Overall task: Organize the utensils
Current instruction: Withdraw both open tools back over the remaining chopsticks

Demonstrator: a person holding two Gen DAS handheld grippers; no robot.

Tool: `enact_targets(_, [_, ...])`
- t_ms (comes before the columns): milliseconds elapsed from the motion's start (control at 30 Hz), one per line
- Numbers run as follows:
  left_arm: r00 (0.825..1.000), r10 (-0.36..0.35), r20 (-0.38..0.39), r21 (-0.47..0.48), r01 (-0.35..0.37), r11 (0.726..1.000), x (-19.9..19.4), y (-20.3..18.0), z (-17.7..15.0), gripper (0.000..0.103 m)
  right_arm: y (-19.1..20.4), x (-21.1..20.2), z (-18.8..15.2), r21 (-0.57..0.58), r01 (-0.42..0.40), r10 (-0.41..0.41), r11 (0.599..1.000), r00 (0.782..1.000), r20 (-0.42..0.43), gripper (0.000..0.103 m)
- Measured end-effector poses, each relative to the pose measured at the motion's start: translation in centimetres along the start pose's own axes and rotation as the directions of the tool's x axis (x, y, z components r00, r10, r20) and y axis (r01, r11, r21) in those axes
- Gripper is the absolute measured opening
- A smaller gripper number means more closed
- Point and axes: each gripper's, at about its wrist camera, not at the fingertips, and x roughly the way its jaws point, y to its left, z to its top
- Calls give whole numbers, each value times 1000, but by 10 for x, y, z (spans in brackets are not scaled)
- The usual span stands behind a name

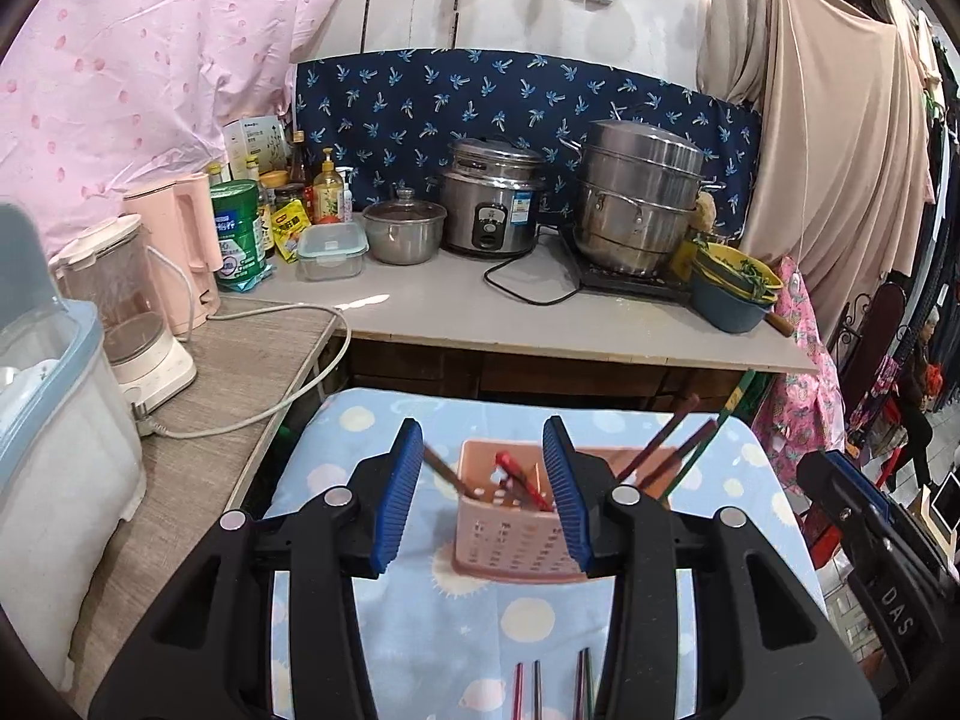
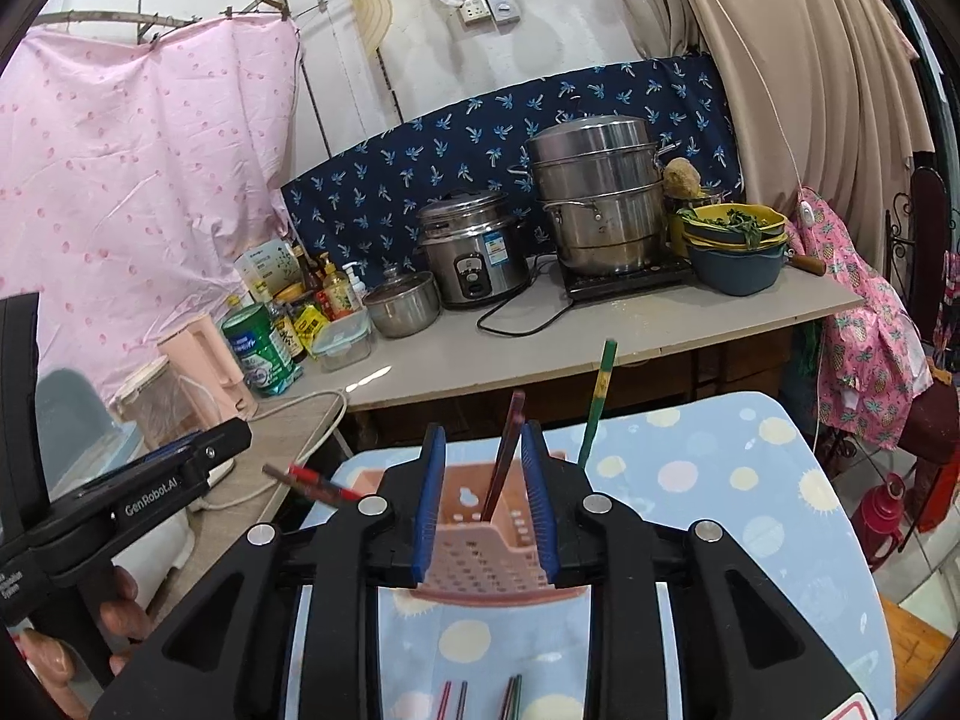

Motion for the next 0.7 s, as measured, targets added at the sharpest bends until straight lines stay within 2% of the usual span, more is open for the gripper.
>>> enact_targets(233, [998, 36, -42, 22, -35, 999, -13, 7, -39, 40, 3, -22, -38, -18, -8, 7, 1000, 999, -51, 27])
enact_targets(400, [994, 63, -85, 51, -58, 997, -19, 13, -82, 40, 0, -35, -76, -23, 6, -8, 1000, 995, -103, 27])
enact_targets(700, [977, 58, -203, 57, -47, 997, -23, 25, -156, 40, -1, -52, -146, -90, 48, -65, 995, 977, -202, 27])
